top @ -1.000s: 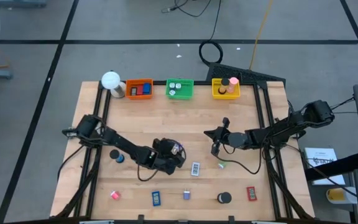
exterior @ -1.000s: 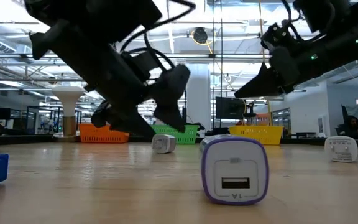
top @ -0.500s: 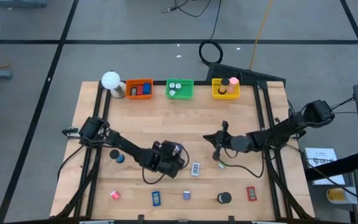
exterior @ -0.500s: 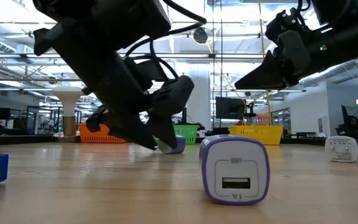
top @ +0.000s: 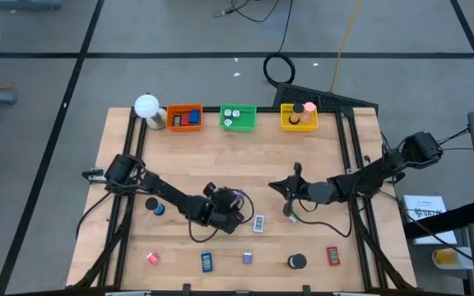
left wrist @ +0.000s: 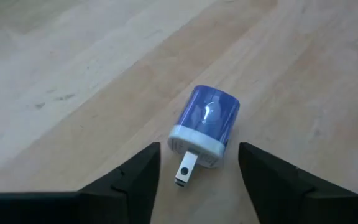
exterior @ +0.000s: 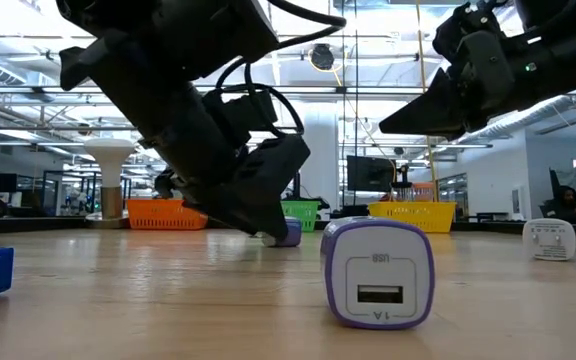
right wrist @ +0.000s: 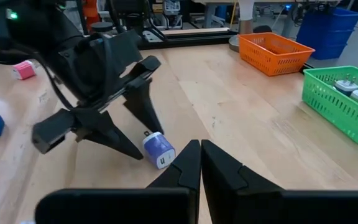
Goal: Pick & Place Office items
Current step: Put the blue charger adapter into the green basket
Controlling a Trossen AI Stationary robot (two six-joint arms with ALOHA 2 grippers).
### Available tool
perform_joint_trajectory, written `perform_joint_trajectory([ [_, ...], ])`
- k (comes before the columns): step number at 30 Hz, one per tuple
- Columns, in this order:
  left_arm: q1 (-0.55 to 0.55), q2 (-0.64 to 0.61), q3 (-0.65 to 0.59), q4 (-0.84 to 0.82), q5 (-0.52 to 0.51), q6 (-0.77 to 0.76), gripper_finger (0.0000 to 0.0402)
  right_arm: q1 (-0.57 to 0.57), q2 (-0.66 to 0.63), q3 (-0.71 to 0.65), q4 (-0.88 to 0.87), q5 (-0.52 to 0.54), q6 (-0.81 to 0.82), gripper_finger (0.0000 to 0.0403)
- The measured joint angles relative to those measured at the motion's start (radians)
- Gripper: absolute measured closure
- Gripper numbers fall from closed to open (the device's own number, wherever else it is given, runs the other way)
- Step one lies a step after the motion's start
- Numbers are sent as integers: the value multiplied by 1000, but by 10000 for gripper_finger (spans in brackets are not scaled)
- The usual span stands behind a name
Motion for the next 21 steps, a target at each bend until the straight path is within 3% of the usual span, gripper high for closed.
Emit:
perform_joint_trajectory([
  [4, 4, 0, 0, 0, 2, 70, 147, 15, 0, 0, 5, 3, 0, 399],
  [8, 6, 0, -1, 7, -6, 145, 141, 23, 0, 0, 11, 4, 0, 399],
  [21, 31, 32, -5, 121, 28, 264, 254, 40, 0, 0, 17, 4, 18, 399],
])
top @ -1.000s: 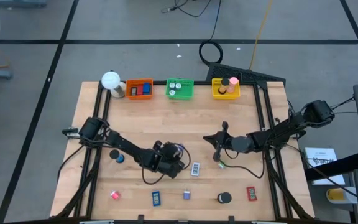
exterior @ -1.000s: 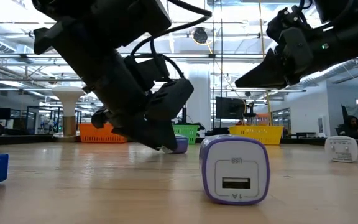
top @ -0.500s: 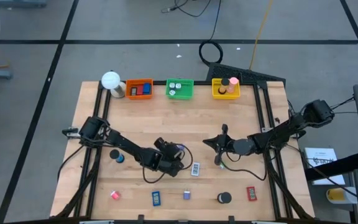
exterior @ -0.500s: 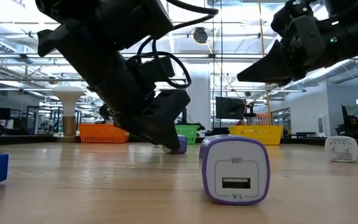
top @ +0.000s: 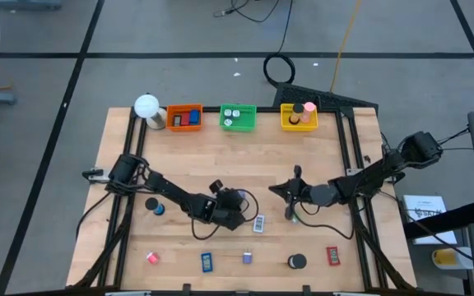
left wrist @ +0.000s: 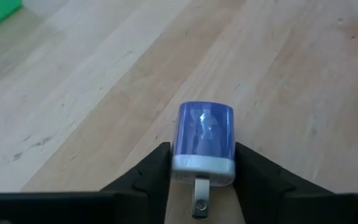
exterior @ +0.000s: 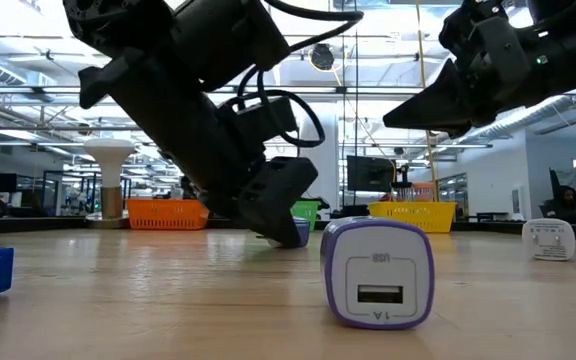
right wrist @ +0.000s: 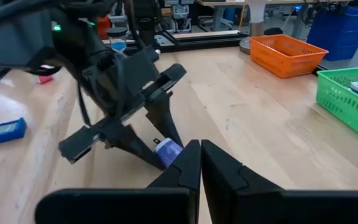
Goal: Pick & Place Office items
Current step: Put the blue charger adapter into the green basket
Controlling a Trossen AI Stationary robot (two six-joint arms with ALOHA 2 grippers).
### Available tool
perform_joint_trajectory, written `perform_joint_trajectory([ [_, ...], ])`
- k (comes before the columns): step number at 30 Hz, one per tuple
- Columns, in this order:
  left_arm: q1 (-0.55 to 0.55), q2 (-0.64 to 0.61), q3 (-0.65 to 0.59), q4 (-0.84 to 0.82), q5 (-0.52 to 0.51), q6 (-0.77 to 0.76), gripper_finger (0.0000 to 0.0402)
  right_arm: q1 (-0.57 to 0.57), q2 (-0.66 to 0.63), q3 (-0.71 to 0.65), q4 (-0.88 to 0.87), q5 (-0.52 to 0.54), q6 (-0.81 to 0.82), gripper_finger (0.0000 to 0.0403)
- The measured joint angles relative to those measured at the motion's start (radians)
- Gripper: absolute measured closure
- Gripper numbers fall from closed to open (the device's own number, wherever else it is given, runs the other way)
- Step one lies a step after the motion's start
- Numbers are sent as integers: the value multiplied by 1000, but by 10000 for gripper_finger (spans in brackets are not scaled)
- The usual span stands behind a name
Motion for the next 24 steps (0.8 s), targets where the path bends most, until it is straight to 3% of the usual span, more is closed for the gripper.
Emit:
perform_joint_trajectory([
  [4, -1, -40, 0, -36, 72, 5, 264, 6, 0, 0, 1, 0, -3, 399],
  [8, 26, -121, 30, -209, 224, -50, 264, 6, 0, 0, 0, 0, -3, 399],
  [12, 100, -189, 95, -466, 455, -164, 264, 6, 0, 0, 1, 0, -1, 399],
  [17, 214, -174, 178, -707, 740, -238, 264, 6, 0, 0, 5, 0, 0, 399],
  [24, 323, -152, 214, -769, 843, -220, 264, 7, 0, 0, 5, 0, 12, 399],
])
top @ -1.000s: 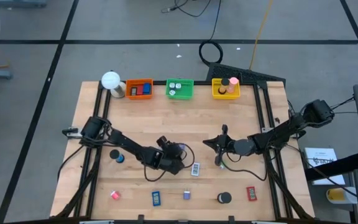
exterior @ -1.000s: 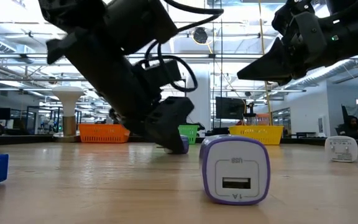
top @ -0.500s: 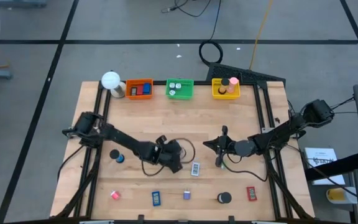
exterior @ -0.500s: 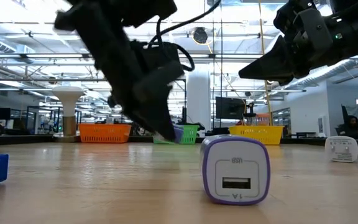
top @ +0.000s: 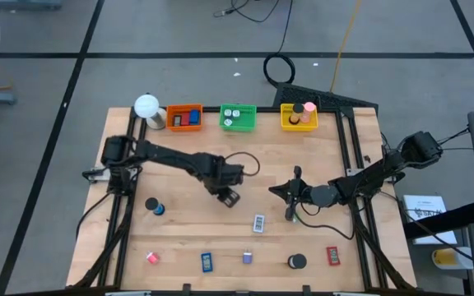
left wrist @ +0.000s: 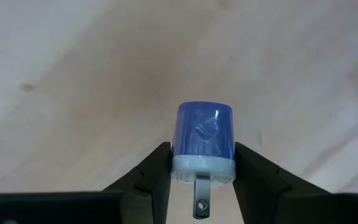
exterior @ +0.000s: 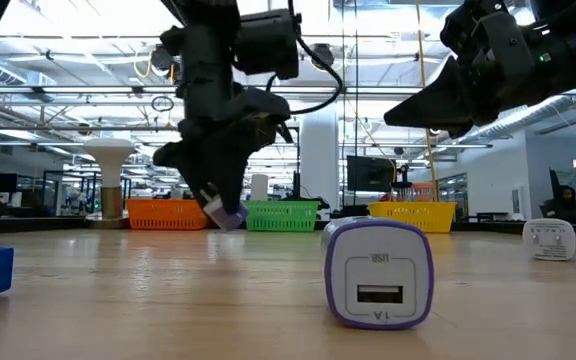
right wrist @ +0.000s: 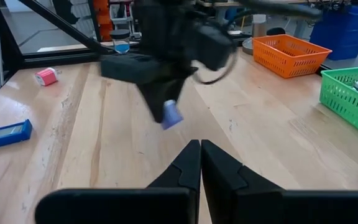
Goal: Pick & Place Office items
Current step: Put the blue charger adapter into the green basket
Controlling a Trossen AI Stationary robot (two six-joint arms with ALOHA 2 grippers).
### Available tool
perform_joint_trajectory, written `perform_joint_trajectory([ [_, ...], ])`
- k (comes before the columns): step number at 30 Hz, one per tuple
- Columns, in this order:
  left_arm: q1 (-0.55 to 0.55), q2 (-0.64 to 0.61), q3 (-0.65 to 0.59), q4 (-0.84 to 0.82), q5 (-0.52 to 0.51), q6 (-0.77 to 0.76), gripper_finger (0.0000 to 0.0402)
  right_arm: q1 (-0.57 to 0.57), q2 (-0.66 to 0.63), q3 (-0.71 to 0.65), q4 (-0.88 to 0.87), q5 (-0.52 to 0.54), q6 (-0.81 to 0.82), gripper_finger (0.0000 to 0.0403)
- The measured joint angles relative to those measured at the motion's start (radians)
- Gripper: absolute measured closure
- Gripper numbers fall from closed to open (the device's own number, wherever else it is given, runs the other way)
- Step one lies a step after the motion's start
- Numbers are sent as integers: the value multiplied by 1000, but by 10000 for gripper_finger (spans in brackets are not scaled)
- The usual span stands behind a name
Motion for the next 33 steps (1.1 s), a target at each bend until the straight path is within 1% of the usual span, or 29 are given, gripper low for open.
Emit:
perform_joint_trajectory([
  [6, 87, 0, 1, -17, 30, -15, 264, 0, 0, 0, 8, 0, 0, 399],
  [11, 176, 0, 1, -14, 79, -3, 264, 0, 0, 0, 17, 0, 0, 399],
  [15, 253, 0, 1, -29, 152, 12, 264, 6, 0, 0, 32, 0, -2, 399],
  [20, 325, 0, 1, -88, 188, 12, 264, 17, 0, 0, 65, 0, -11, 399],
  [24, 361, 0, 1, -138, 205, 15, 264, 19, 0, -1, 79, 0, -21, 399],
  [33, 378, 19, -2, -141, 276, -19, 264, 26, 0, -1, 103, -1, -31, 399],
])
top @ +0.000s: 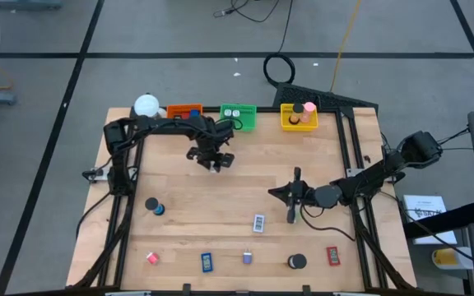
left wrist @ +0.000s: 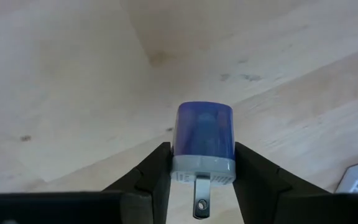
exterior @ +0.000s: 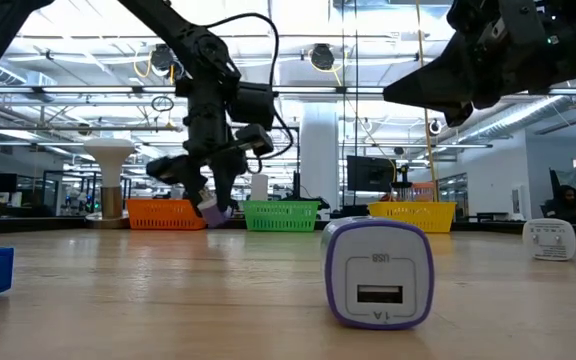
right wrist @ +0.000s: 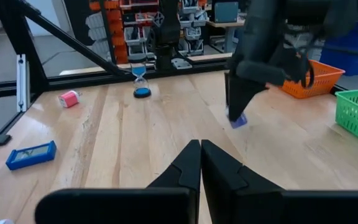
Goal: Pick & Place Office items
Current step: Put the blue charger adapter into the green basket
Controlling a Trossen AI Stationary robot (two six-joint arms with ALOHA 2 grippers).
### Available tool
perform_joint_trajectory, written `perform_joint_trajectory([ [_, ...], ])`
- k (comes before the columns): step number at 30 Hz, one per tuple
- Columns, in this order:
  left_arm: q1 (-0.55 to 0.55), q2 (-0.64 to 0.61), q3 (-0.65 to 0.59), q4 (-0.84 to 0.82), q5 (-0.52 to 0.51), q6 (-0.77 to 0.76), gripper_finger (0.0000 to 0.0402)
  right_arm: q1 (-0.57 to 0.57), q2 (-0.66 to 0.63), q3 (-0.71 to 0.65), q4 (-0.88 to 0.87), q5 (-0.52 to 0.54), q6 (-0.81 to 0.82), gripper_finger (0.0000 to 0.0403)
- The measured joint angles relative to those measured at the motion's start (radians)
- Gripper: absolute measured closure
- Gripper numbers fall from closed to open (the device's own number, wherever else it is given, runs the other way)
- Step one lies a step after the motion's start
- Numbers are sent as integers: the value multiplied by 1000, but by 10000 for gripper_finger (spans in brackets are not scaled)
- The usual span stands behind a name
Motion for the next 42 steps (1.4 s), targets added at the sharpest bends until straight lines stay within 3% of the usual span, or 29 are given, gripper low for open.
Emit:
perform_joint_trajectory([
  [10, -21, 63, 1, 11, 39, -15, 263, 20, 0, -1, 36, -3, -28, 399],
  [18, -22, 66, 1, 7, 22, 0, 167, 25, 0, -1, 56, -3, -45, 399],
  [24, -27, 44, 1, 0, 8, 49, 139, 25, 0, -1, 53, -3, -38, 399],
  [28, -55, -14, 1, -11, -90, 89, 141, 25, 0, 0, 48, -3, -29, 399],
  [35, -224, -192, -38, -40, -449, 157, 181, 60, 0, 0, 23, -3, -26, 399],
  [39, -344, -300, -114, 17, -532, 172, 213, 86, 0, 0, 21, -1, -26, 399],
  [42, -412, -348, -164, 69, -539, 157, 247, 96, 0, 0, 18, 0, -26, 399],
])
